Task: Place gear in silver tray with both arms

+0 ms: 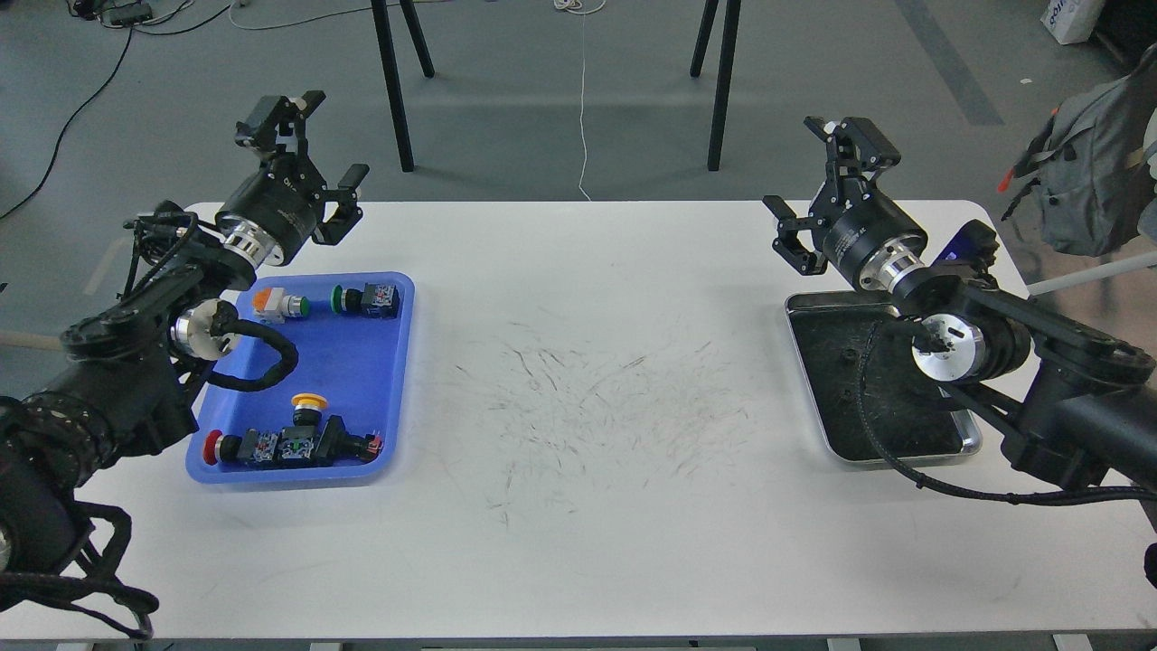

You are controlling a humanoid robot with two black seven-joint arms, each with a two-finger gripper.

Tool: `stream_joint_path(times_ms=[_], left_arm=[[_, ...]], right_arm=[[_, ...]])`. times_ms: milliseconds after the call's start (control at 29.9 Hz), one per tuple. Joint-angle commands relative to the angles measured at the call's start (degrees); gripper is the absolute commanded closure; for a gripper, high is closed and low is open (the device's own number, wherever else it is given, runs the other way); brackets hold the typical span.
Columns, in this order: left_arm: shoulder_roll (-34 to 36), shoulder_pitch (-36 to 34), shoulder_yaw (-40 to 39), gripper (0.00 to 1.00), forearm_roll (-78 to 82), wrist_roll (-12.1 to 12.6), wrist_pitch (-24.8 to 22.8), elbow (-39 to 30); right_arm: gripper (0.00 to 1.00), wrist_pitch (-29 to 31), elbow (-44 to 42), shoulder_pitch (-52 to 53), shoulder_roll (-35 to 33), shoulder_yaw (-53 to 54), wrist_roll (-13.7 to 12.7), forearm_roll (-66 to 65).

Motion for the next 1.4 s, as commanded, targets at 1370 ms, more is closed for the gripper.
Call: stream_joint_path(times_ms=[1370], left_arm=[[2.77, 3.09, 4.81, 0.0, 4.39, 0.0, 10.69, -11.43]], right_arm=[[0.01, -4.08, 0.42, -0.86, -2.53, 2.18, 0.6, 0.11]])
